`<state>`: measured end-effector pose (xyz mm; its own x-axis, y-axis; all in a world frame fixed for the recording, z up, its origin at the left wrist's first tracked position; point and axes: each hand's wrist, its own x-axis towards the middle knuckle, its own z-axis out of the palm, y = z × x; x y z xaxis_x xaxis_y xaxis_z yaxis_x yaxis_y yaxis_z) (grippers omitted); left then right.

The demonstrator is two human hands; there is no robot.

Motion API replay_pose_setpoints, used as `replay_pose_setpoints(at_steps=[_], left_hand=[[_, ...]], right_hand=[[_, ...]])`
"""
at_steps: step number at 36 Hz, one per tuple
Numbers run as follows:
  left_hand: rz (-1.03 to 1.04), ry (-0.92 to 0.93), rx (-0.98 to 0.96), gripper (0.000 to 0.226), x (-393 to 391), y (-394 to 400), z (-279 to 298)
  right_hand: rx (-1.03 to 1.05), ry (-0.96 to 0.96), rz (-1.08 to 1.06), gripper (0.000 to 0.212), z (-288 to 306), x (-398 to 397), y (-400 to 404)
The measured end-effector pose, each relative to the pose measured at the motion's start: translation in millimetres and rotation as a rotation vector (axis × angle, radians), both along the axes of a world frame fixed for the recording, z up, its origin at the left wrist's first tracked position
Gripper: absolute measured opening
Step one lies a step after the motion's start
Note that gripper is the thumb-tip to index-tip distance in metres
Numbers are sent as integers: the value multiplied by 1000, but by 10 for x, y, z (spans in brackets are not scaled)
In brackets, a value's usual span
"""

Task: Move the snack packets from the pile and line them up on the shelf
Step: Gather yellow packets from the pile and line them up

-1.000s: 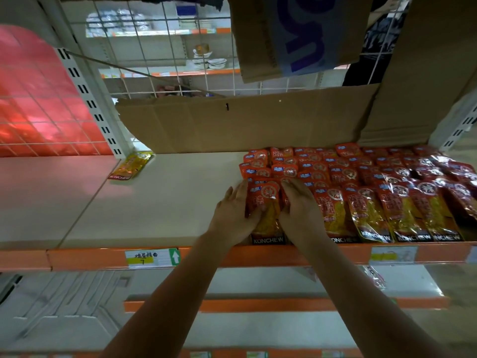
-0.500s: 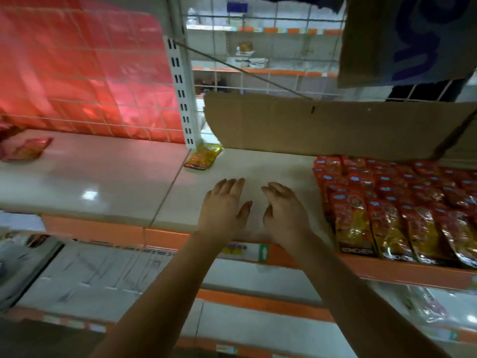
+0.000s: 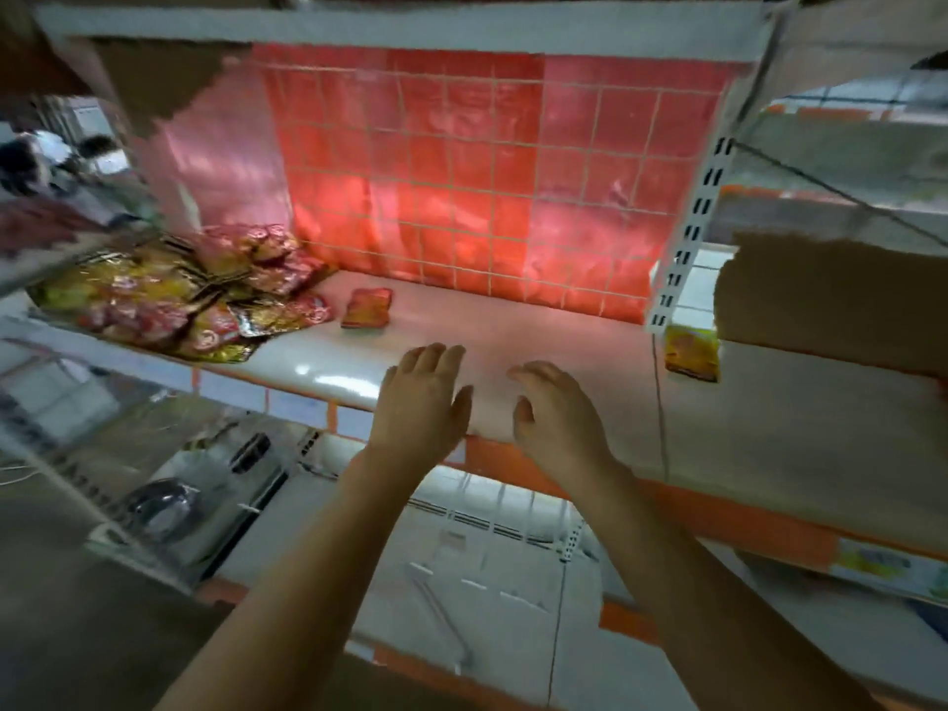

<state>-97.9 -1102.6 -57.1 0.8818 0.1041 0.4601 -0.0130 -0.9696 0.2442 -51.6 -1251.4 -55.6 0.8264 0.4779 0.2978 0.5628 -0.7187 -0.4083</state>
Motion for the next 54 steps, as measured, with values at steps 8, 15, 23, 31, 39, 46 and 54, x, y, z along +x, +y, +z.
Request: replay_pose_setpoints(at_steps=[8,15,23,31,39,46,54], left_hand=[[97,-35,-39,41,-7,1210,-124],[149,45,-21,42,370,2244,-222],[118,101,-133,36,852,3025,-191],[30,231,-102,35,1036,3240,-312],[107,310,-398,91,964,3180,-323],[-8,258,-652,44,893,2969,-151],[-144,280,-1134,17,756,2068,-141]], right_hand=[[-56,55,74,40,-43,208,1171],[9,115,3,37,-154,654,2172],[-12,172,-319,48,-297,1138,2904],[-103,437,-432,74,-264,1318,3036],[116,543,-586,71,-380,862,2877],[781,556,-552,67,-294,403,2589],[1003,506,-564,38,-158,335,1704]])
